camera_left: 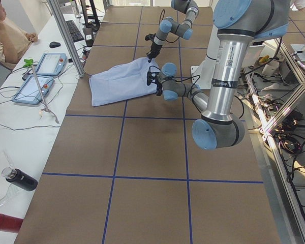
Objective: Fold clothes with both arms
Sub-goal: 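Move the left gripper to the shirt edge nearest the robot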
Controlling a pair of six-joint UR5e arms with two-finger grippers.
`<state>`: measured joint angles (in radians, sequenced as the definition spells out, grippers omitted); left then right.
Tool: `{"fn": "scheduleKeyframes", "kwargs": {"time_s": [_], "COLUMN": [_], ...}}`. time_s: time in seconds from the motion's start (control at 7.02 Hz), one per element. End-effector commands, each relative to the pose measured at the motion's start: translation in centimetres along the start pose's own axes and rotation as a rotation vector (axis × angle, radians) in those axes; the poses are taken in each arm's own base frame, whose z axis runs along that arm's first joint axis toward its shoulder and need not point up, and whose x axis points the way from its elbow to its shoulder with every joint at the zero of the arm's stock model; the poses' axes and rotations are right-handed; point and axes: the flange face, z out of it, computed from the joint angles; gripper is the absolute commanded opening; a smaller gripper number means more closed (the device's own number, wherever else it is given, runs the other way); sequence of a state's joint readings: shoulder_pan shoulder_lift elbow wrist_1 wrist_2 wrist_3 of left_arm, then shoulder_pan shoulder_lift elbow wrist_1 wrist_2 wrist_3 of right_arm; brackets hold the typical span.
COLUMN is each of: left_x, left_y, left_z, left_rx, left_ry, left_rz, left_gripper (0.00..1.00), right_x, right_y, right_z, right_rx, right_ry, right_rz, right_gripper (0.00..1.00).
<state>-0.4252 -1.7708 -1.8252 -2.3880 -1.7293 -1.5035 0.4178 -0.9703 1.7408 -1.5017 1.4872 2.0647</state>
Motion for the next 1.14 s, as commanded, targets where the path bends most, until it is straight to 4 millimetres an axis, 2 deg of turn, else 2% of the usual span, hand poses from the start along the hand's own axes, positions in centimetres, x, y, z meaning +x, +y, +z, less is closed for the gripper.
{"fn": "scheduleKeyframes", "kwargs": {"time_s": [0.0,0.14,0.28,0.57,0.85,1.0], "left_x": [1.2,2.1,3.9,4.0,3.8,3.8], "left_y": [4.1,4.7,4.8,4.7,4.5,4.1], "left_z": [2.0,2.9,4.1,5.6,5.8,5.7], "left_rx": [-0.005,-0.016,-0.019,-0.016,-0.013,-0.006], "left_ry": [0.000,-0.014,-0.036,-0.060,-0.065,-0.065], "left_rz": [-0.106,-0.129,-0.132,-0.134,-0.134,-0.136], "left_gripper": [0.72,0.70,0.70,0.70,0.68,0.57], "right_x": [-0.1,-0.1,-0.2,-0.1,0.0,0.0], "right_y": [-0.1,0.0,0.0,0.0,0.0,-0.1], "right_z": [0.0,-0.1,-0.1,-0.1,-0.3,-0.2], "right_rx": [0.002,0.001,0.001,0.000,-0.002,0.001], "right_ry": [-0.002,-0.004,-0.004,-0.003,-0.005,-0.005], "right_rz": [0.001,0.001,0.001,0.001,0.000,0.001], "right_gripper": [0.00,0.00,0.00,0.00,0.00,0.00]}}
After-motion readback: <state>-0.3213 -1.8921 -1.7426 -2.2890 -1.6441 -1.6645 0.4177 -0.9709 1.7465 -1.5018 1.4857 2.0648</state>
